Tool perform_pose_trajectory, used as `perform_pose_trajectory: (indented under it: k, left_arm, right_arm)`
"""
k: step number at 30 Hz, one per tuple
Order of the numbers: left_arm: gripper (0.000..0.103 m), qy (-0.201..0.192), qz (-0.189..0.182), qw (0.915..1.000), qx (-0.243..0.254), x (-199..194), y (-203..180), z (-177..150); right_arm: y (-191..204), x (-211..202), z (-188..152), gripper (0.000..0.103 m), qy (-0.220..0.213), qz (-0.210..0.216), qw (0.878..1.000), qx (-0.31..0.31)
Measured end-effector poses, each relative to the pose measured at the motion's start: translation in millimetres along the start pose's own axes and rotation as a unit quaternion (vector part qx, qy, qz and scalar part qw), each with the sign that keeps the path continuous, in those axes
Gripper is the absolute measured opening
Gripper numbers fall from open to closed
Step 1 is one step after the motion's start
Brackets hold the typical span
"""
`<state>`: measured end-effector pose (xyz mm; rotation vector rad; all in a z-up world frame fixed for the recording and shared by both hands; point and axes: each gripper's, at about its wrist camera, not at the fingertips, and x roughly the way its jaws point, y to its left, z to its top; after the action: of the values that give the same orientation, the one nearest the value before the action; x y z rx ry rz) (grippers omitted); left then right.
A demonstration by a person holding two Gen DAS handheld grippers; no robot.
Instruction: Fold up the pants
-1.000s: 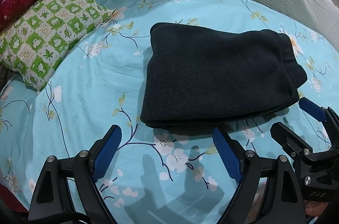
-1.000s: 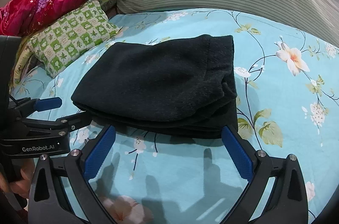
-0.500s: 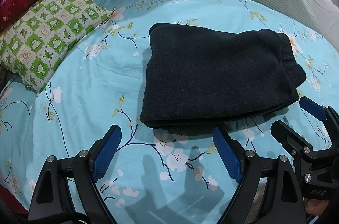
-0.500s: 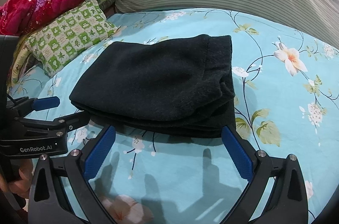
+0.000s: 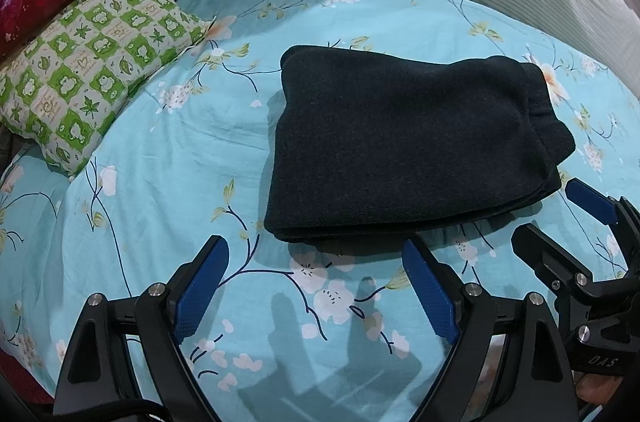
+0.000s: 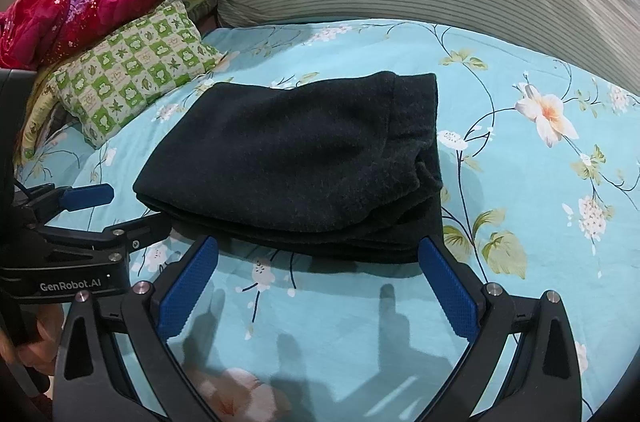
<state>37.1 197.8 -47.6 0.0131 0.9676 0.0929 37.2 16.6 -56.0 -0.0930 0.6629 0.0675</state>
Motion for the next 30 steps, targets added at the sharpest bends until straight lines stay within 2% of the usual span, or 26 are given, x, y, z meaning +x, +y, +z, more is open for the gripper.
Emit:
perform_pose_trajectory:
  k: [14,22,30]
  left_arm:
    - [0.089,-0.001,-0.002,1.0000,0.002,-4,-4,1]
    - [0.089,0.000,-0.007,0.9999,-0.016,-8,2,18]
    - [0.089,-0.006,-0.010,0.9998,-0.019,-11,3,28]
  right_arm:
    - [-6,-8,5,0.100,-0.009,-0.006,1.000,0.010]
    - [-15,-15,22,0.101,-0.020,-0.015,1.000,0.019]
    - [-26,-12,32,0.101,-0.012,-0.020,0.999,0.038]
